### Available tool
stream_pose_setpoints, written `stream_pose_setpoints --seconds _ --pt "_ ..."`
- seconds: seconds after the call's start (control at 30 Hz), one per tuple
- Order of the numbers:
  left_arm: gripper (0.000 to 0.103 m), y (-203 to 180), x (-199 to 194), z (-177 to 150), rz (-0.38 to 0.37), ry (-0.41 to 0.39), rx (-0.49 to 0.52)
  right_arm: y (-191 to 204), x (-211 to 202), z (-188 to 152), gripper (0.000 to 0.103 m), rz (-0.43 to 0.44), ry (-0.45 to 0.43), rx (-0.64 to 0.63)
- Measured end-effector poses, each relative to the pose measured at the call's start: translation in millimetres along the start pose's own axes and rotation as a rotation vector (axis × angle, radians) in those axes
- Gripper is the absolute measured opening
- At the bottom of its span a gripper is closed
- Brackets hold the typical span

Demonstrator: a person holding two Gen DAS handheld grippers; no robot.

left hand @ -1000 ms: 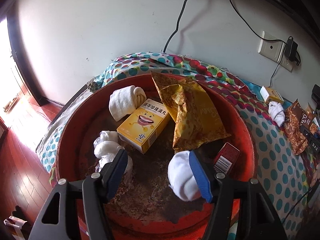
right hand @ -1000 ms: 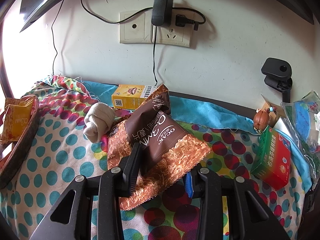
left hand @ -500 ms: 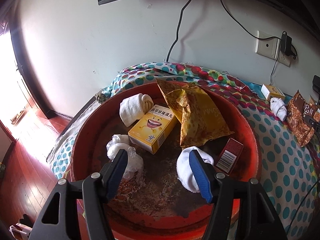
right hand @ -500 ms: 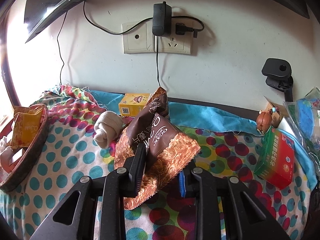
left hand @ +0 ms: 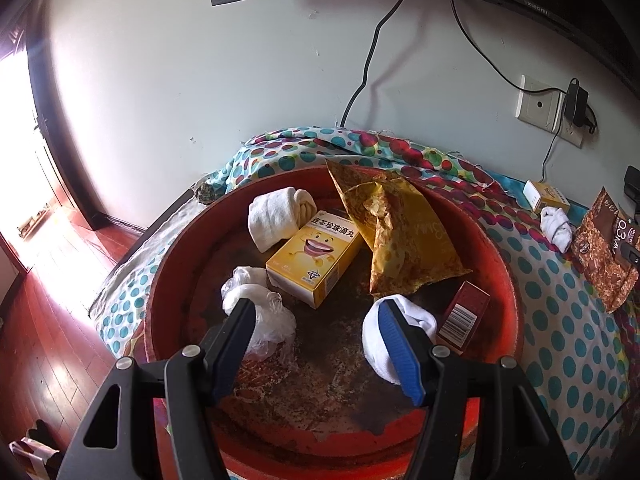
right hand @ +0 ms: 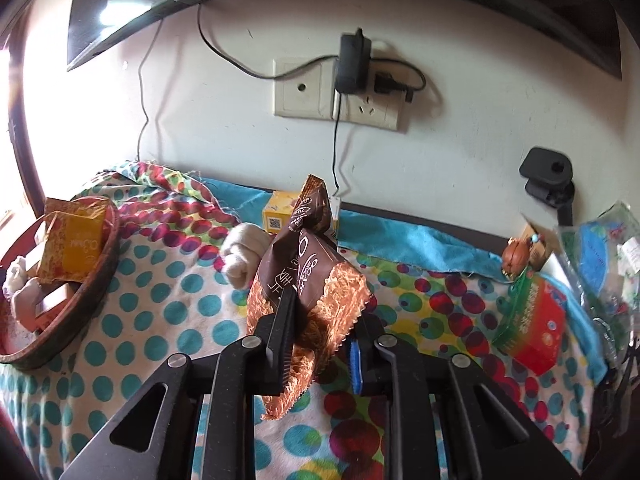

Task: Organize objects
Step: 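Carry the brown chocolate bag into the red tray and open the right tool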

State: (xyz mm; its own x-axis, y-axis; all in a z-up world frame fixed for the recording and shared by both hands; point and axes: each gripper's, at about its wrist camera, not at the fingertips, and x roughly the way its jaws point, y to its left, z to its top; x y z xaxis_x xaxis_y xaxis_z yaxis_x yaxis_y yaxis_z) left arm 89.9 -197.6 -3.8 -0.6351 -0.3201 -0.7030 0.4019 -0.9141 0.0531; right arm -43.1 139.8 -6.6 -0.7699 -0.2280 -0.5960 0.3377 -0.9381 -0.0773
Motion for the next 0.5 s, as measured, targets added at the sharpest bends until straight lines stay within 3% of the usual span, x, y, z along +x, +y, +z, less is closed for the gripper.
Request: stream_pose_setpoints --seconds 0.23,0.5 --pt "0.065 11 -8 0 -0.016 -0.019 -0.021 17 -33 25 0.020 0.009 -0.060 -0.007" --pt "0.065 31 -15 -4 -0.009 -0.034 -0.056 76 -50 50 0.020 0.181 -0.078 -0.011"
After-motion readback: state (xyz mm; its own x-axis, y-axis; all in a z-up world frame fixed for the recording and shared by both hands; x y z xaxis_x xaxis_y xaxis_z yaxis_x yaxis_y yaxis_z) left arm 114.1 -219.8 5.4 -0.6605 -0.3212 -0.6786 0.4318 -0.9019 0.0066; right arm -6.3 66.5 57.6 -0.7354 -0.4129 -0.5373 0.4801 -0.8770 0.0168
